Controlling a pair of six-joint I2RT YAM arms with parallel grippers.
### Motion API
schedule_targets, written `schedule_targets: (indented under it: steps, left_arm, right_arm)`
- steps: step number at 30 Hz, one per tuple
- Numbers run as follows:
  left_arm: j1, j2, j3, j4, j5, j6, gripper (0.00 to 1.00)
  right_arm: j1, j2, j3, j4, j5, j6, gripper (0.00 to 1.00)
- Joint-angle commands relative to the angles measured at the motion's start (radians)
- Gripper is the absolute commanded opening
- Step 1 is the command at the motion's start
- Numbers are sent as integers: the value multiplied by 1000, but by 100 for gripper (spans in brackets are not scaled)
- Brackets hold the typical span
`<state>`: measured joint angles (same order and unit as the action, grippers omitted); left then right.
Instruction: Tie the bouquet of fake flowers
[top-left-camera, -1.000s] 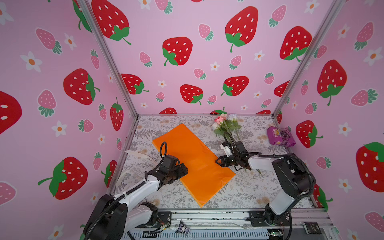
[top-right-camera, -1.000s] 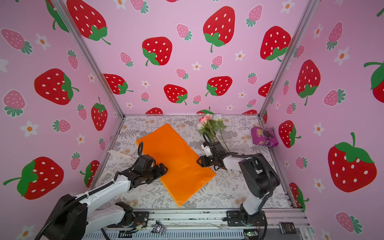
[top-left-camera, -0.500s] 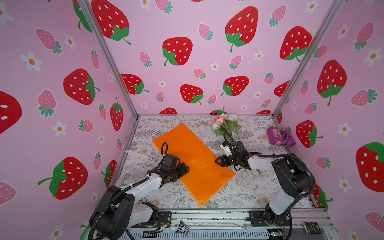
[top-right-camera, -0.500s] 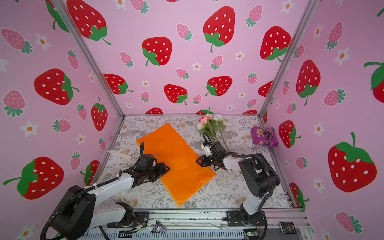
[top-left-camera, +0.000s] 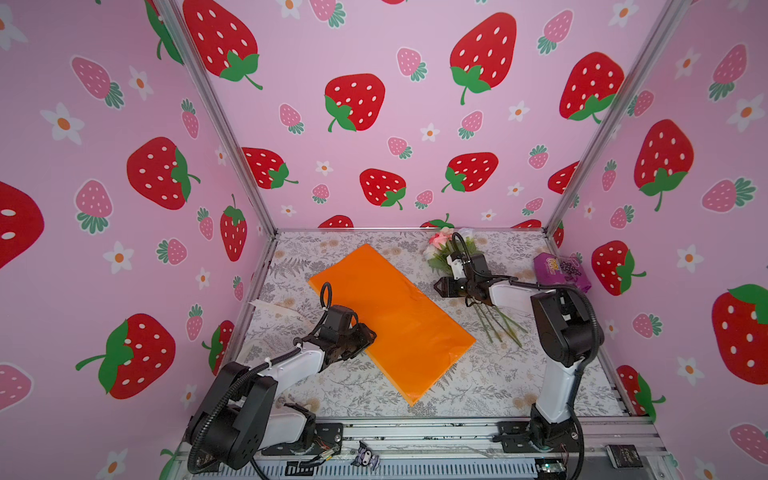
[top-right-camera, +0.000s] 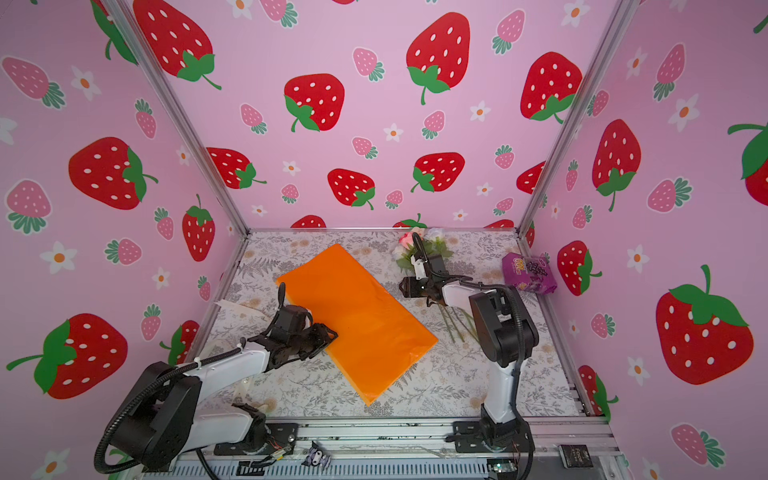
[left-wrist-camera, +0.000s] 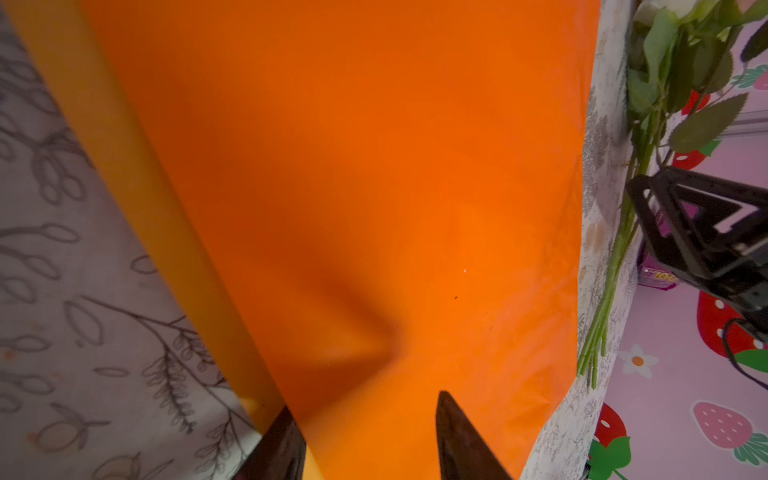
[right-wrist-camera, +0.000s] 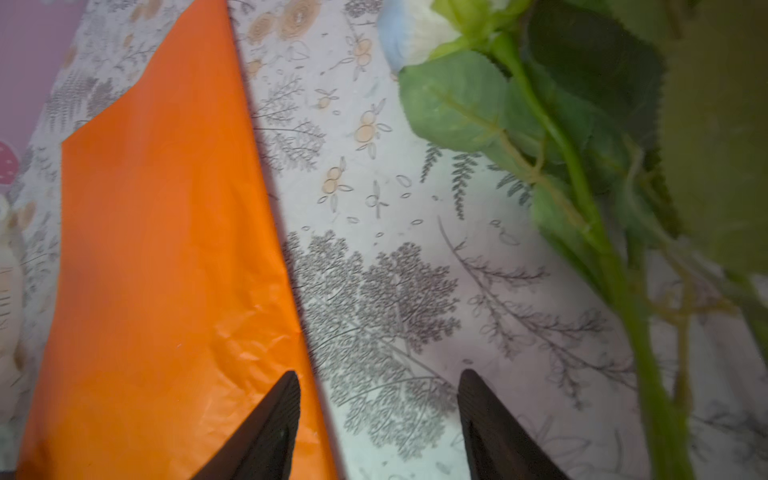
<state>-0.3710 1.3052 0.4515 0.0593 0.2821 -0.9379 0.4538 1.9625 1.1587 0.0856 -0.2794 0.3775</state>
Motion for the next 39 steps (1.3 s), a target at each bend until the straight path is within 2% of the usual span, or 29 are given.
schedule_targets:
  steps: [1,6,14,19,24,29,34,39]
  left_arm:
    - [7,6,15,25,24,7,51]
    - [15,9,23,12,33,21,51]
    - [19,88,37,81,84,9,51]
    - [19,117,45,96,86,4,54]
    - [20,133,40,106,86,-7,57]
    - [18,150,38,140,99,-11,56]
    - [19,152,47,184,124,-25,45]
    - [19,138,88,149,129,-16,33]
  right_arm:
    - [-12,53,63,-106,86,3,64]
    - [-58,103,88,-122,179,31,64]
    - [-186,143,133,-139,163,26,65]
    - [-202,81,138,-150,92,-9,66]
    - [-155,-28,44,-72,-120,-24,68]
    - [-90,-45,-12,-74,-162,-31,68]
    - [-52,-54,-68,-80,-152,-39,67]
    - [-25,-186,-133,-69,-144,-82,68]
